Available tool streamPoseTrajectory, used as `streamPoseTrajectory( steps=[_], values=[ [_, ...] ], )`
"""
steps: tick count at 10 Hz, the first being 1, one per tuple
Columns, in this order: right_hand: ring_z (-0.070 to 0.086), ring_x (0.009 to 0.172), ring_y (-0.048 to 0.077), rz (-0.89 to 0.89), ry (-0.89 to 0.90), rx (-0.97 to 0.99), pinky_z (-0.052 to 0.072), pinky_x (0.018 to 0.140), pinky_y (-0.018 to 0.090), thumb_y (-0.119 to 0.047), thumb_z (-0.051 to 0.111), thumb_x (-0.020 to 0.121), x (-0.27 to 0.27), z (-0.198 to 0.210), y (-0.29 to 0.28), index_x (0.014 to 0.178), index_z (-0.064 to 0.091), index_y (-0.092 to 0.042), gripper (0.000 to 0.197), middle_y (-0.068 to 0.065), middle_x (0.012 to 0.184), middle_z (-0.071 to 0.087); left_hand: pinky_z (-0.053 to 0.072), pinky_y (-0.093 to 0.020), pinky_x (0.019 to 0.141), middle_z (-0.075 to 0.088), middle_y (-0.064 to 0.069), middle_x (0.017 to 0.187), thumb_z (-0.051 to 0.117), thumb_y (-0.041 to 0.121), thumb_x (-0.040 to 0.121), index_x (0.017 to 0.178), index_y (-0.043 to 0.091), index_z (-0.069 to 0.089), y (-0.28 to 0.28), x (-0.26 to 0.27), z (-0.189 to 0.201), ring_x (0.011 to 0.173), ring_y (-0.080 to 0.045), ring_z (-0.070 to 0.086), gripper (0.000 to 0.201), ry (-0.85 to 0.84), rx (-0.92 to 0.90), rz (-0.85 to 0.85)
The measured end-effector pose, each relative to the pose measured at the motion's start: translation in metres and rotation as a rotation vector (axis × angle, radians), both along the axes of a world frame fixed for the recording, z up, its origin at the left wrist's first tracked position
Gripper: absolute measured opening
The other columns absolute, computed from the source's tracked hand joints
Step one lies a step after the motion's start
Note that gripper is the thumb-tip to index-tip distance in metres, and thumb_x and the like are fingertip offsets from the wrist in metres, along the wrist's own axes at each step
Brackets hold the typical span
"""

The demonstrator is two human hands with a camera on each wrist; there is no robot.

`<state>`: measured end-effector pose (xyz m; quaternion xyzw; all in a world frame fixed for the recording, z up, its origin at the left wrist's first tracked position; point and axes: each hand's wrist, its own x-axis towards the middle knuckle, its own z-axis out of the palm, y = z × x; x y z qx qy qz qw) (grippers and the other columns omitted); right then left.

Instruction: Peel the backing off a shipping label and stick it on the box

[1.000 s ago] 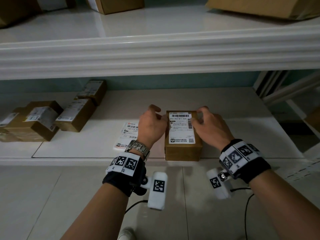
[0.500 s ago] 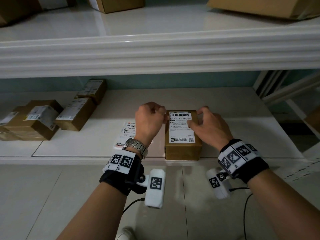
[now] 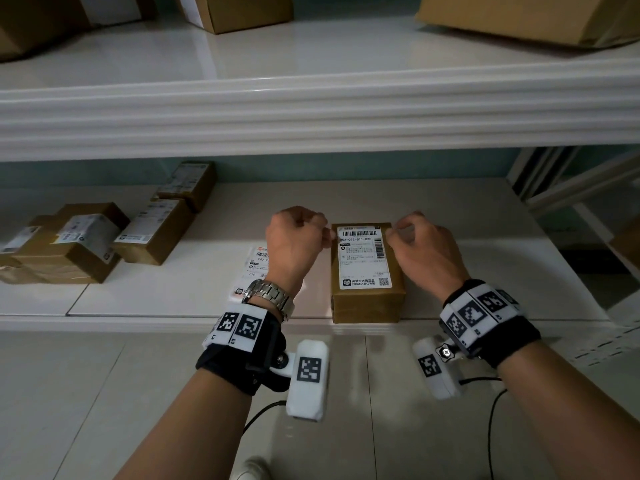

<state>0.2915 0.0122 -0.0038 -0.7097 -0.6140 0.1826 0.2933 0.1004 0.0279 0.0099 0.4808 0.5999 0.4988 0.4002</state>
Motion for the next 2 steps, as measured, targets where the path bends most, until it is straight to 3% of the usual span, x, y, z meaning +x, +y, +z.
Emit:
streamPoseTrajectory(
  steps=[1,2],
  values=[
    [0.07,0.078,0.019,-0.054,0.152,0.15,0.057,0.069,0.035,-0.037,0.053,0.095,0.0039,-0.0003,0.0048,0.1,0.067,-0.015,0.026,-0.001,0.09,0.073,0.053,-0.018,0.051,0.072,-0.01,0.07,0.058,0.004,0.096,0.101,-0.003,0.068,-0.002,0.0011,0.004,0.048,-0.007,0.064,0.014,-0.173,-0.01,0.006],
    [0.073,0.07,0.025,-0.117,0.451,0.236,0.061,0.07,0.047,-0.036,0.052,0.091,-0.0022,0.0022,0.0101,0.079,0.068,-0.015,0.029,0.001,0.075,0.075,0.053,-0.019,0.052,0.069,-0.006,0.068,0.056,0.01,0.101,0.1,0.001,0.066,-0.0022,0.0025,0.0126,0.048,-0.009,0.062,0.014,-0.327,0.001,0.038]
  ],
)
